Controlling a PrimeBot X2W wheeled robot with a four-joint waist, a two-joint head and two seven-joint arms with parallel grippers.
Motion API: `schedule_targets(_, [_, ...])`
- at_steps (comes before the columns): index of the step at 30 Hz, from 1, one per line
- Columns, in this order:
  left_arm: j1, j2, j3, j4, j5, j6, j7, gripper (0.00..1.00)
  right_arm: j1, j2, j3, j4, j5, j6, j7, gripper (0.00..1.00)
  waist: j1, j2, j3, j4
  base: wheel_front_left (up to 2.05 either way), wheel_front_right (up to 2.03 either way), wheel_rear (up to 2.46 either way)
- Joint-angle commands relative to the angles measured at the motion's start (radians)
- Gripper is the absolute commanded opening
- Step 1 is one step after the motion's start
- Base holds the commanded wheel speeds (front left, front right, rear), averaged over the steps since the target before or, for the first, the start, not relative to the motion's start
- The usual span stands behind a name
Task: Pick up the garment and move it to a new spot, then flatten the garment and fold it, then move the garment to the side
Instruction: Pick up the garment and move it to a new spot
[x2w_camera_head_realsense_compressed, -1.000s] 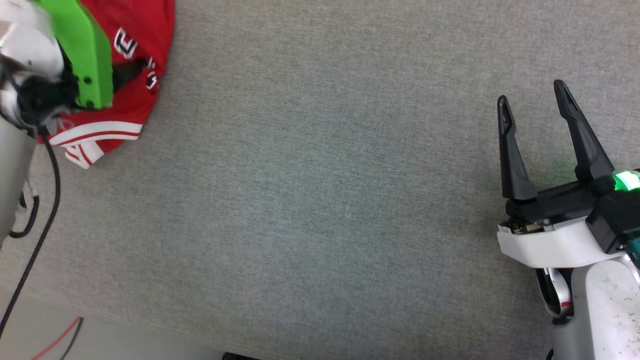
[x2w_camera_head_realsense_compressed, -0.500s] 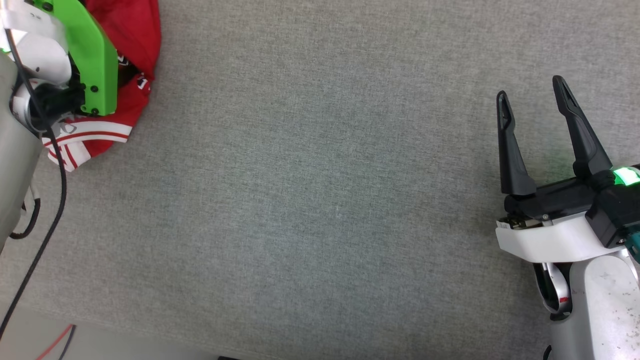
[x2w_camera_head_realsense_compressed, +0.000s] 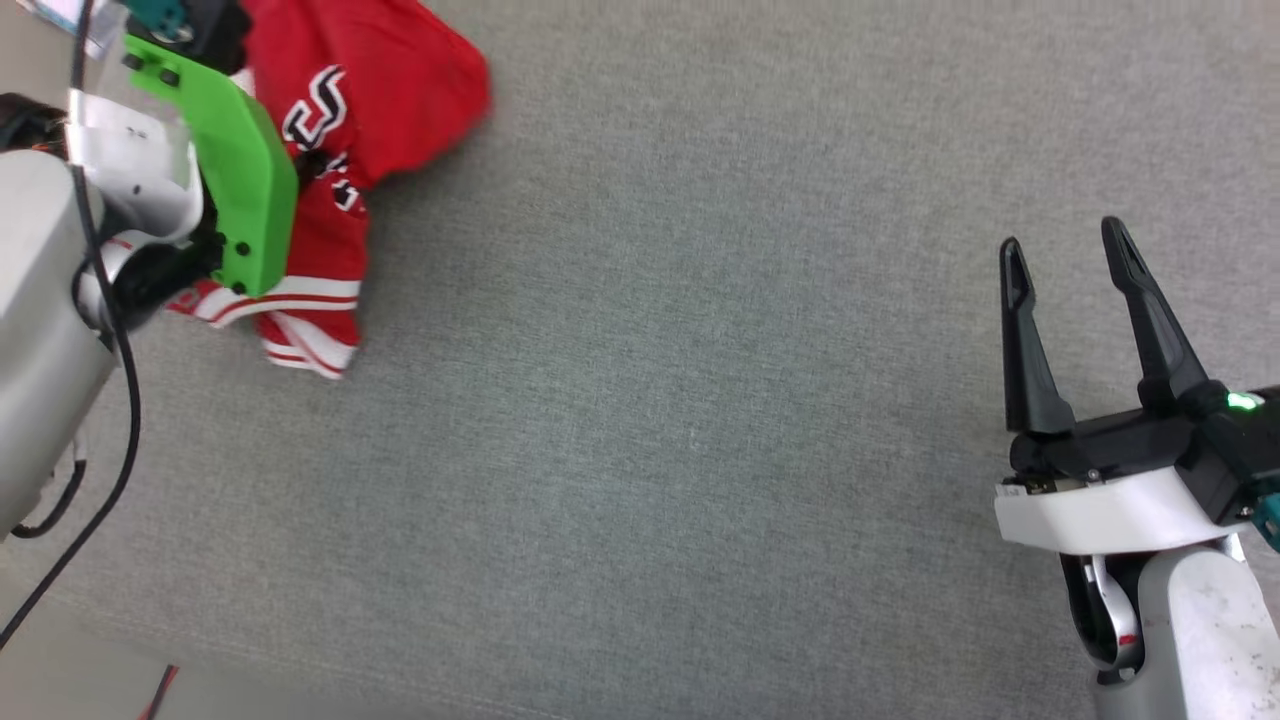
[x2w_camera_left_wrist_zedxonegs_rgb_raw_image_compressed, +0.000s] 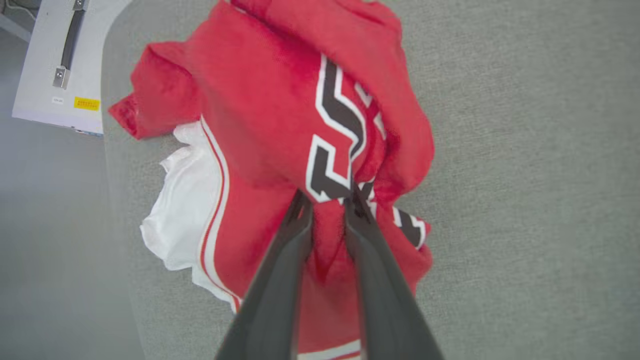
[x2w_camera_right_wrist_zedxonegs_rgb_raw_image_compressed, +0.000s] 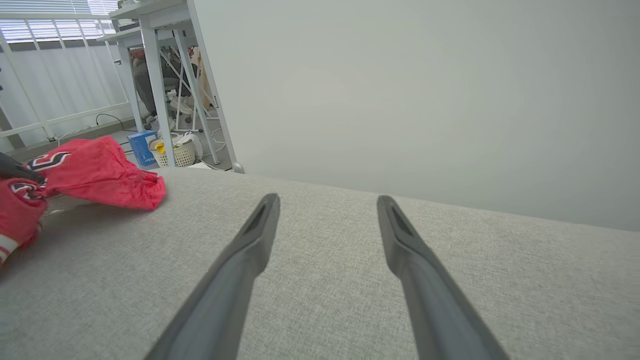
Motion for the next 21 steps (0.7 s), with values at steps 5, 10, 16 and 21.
schedule_targets(5, [-0.01,0.017,-0.073,-0.142,-0.011,0.002,-0.037,0.0,0.045,-0.002,-0.01,0.007,0.037,-0.001,-0.009,1.0,0.0,0.004,-0.119,-0.007,0.0,0.0,0.0])
schedule_targets(10, [-0.035,-0.001,-0.135,-0.249,-0.008,0.002,-0.055,0.0,0.06,-0.002,-0.021,0.006,0.065,-0.001,-0.009,1.0,0.0,0.004,-0.15,-0.048,0.0,0.0,0.0])
schedule_targets(16, [-0.108,-0.06,-0.191,-0.289,0.021,0.002,-0.087,0.0,0.054,-0.002,-0.018,0.006,0.096,-0.001,-0.009,1.0,0.0,0.004,-0.152,-0.129,0.0,0.0,0.0])
schedule_targets(21, [-0.216,-0.178,-0.267,-0.25,0.053,0.002,-0.148,0.0,0.047,-0.002,-0.025,0.006,0.129,-0.001,-0.009,1.0,0.0,0.004,-0.124,-0.25,0.0,0.0,0.0])
